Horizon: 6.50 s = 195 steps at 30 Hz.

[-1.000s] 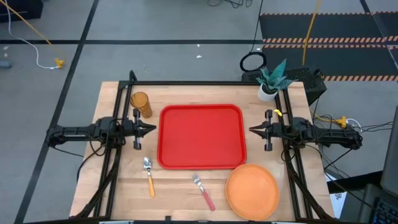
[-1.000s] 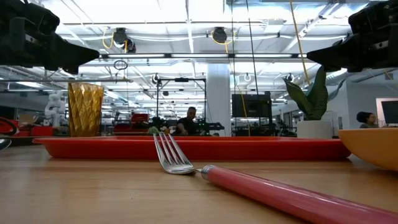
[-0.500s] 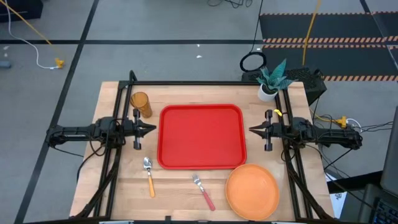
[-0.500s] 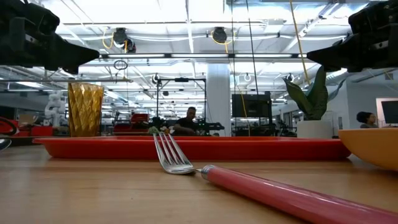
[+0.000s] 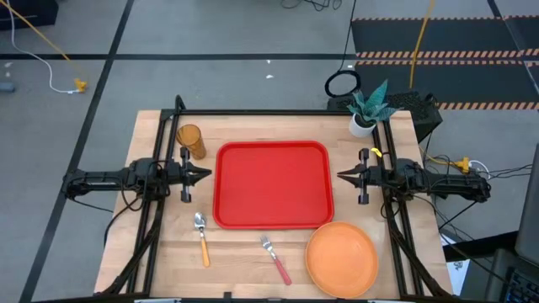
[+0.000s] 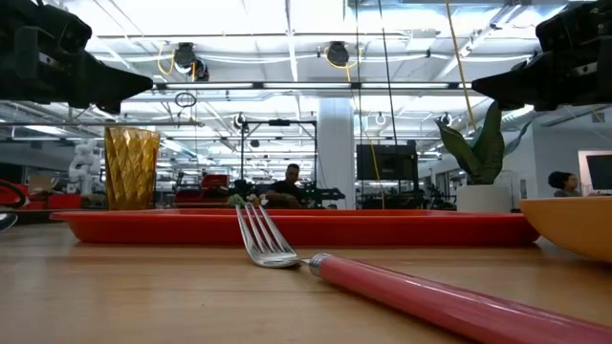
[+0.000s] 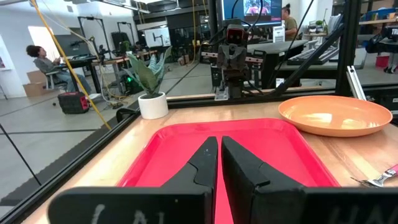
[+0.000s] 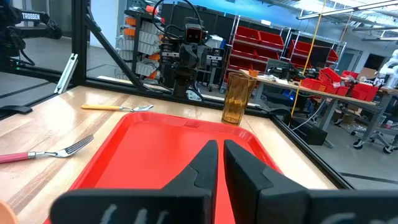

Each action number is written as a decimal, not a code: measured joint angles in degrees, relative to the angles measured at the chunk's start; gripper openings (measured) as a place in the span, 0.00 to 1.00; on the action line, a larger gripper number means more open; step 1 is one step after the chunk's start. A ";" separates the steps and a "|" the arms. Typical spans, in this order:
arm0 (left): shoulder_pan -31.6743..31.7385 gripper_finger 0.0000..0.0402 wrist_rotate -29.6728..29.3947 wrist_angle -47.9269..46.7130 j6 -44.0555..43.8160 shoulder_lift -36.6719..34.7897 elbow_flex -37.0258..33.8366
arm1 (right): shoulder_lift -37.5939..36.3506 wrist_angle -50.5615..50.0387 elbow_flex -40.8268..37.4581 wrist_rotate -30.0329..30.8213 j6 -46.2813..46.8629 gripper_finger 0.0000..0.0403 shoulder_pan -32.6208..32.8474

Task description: Pick and place plate/cup/fork/spoon on tray

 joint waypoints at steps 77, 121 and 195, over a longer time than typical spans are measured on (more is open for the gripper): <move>10.14 0.07 -15.78 -81.91 -18.48 58.01 78.66 | 3.79 -1.92 8.56 -0.15 27.04 0.04 -0.02; 24.57 0.53 -14.34 -85.90 -29.26 77.75 73.68 | 20.44 -4.70 17.40 -10.64 32.19 0.04 0.08; 8.72 0.02 -13.07 -93.07 -28.79 77.68 93.51 | 20.41 -0.26 17.38 -10.14 23.55 0.04 1.11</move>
